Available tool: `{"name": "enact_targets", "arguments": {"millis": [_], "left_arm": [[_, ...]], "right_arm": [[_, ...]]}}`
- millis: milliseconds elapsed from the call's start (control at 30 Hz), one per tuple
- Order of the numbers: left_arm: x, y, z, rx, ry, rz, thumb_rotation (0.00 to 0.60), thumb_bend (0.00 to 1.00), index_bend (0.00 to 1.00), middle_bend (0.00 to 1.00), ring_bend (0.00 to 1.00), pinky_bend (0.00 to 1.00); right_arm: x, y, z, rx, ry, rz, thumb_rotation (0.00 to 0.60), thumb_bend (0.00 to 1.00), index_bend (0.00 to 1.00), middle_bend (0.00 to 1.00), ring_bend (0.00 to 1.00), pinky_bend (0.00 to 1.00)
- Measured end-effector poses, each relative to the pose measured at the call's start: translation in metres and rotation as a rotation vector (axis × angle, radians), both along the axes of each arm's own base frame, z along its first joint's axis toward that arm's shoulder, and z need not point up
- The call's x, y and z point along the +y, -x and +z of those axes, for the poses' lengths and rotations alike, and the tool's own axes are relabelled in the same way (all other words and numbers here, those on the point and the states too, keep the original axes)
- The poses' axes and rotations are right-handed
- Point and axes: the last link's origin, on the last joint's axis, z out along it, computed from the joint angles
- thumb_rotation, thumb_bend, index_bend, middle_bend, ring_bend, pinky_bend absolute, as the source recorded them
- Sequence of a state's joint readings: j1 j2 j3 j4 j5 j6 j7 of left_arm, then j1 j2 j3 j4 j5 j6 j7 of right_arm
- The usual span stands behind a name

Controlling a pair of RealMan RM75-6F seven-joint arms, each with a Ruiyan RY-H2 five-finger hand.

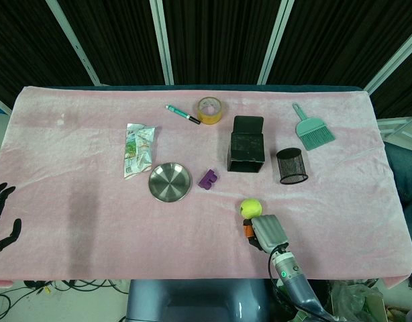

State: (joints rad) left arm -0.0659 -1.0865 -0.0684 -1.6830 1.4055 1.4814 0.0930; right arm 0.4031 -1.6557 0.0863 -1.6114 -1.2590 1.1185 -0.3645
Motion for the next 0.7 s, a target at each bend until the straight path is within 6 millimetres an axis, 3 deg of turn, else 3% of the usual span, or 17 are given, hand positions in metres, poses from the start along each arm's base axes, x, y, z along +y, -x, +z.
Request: {"name": "enact_targets", "arguments": {"millis": [700], "left_arm": [[0.0, 0.0, 0.0, 0.001, -0.001, 0.001, 0.6, 0.46, 0.13, 0.07, 0.02, 0.0]], "right_arm": [[0.002, -0.003, -0.011, -0.023, -0.009, 0.005, 0.6, 0.67, 1.0, 0.94, 0.96, 1.0]]}}
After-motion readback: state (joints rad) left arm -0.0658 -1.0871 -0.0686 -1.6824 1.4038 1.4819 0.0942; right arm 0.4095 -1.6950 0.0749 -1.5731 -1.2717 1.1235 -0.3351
